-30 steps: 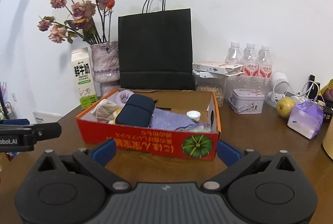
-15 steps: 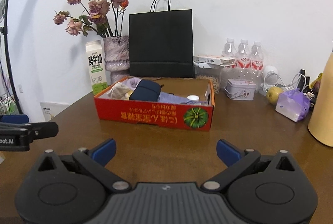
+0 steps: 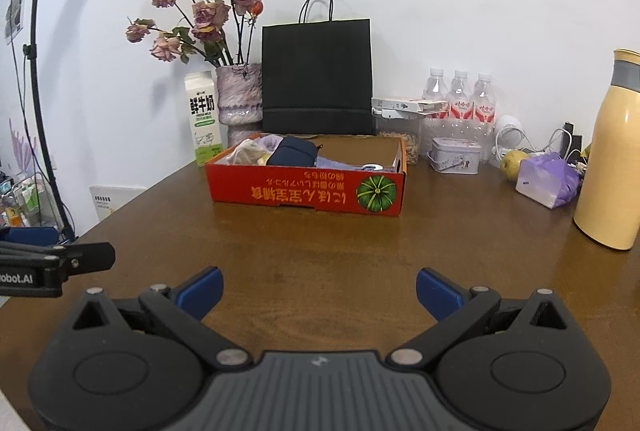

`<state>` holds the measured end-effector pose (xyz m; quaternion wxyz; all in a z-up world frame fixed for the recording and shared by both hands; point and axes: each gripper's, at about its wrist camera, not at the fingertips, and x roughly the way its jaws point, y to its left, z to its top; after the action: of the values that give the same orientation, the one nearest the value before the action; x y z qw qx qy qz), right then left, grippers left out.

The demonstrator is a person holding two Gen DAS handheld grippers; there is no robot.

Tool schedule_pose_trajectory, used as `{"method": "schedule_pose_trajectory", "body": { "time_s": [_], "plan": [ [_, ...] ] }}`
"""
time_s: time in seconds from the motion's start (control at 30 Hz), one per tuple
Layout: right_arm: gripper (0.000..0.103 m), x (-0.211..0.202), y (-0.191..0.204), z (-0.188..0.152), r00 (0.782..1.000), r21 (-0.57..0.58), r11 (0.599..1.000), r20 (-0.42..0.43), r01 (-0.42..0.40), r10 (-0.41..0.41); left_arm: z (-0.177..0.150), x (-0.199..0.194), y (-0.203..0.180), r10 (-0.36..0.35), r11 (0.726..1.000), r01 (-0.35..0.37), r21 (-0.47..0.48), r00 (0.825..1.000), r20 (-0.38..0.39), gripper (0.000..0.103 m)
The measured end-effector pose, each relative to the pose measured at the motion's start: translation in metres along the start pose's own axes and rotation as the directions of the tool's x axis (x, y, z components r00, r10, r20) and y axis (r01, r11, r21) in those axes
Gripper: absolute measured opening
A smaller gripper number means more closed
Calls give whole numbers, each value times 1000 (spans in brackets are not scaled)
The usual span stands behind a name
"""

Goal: Organize objects

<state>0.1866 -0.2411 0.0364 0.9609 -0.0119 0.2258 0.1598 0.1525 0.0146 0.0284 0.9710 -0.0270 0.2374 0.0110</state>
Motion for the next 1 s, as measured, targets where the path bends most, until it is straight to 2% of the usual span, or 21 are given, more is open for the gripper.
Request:
{"method": "schedule_pose_trajectory", "body": {
  "time_s": [0.37,1.0],
  "plan": [
    [103,-25,3,-13,1000,1,1000,1,-5,5,-17,-26,-4,0,1000,0,-1,1000,-3,103],
    [103,-31,4,-14,1000,0,1000,5,-6,6,-19,-31,-6,-4,1000,4,0,1000,-5,103]
  ]
}}
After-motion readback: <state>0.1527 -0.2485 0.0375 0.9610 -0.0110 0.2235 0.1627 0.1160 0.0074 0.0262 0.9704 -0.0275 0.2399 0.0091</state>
